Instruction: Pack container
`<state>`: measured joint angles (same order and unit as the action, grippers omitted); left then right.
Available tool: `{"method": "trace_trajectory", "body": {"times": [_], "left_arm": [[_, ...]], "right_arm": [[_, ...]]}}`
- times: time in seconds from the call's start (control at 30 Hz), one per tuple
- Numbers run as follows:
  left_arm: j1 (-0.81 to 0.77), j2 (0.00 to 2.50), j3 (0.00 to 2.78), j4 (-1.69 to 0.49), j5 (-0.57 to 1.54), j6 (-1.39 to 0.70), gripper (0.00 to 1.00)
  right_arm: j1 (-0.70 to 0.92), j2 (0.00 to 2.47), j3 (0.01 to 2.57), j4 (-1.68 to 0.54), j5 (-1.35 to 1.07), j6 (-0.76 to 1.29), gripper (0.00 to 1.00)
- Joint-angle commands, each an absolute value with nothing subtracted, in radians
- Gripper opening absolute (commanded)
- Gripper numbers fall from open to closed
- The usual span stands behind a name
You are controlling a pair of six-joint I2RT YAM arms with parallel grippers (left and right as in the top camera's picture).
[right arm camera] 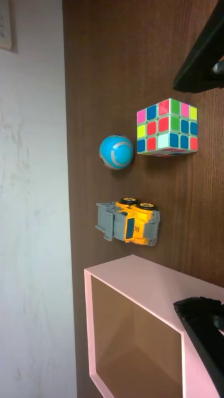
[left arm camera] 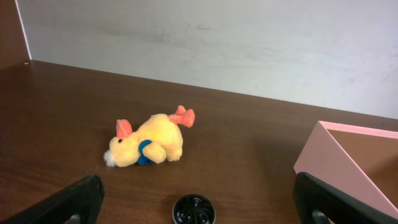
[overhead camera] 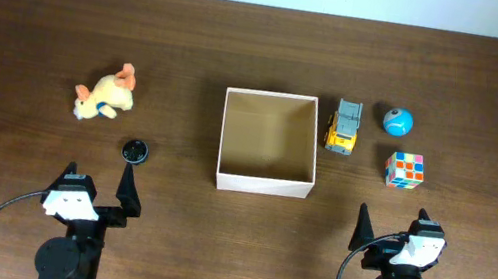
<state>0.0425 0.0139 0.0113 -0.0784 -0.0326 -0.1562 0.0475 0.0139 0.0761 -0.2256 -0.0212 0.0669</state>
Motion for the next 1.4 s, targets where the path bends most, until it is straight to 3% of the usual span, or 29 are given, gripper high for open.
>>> {"method": "trace_trajectory", "body": {"times": [0.0,1.37], "left_arm": [[0.048,0.005,0.009,-0.083,-0.021,-0.14,0.99],[0.048,0.005,0.009,-0.083,-0.021,-0.14,0.99]], "right_arm": [[0.046,0.004,0.065,-0.22,-0.031,0.06,0.99],[0.046,0.004,0.065,-0.22,-0.005,0.06,0.99]]}}
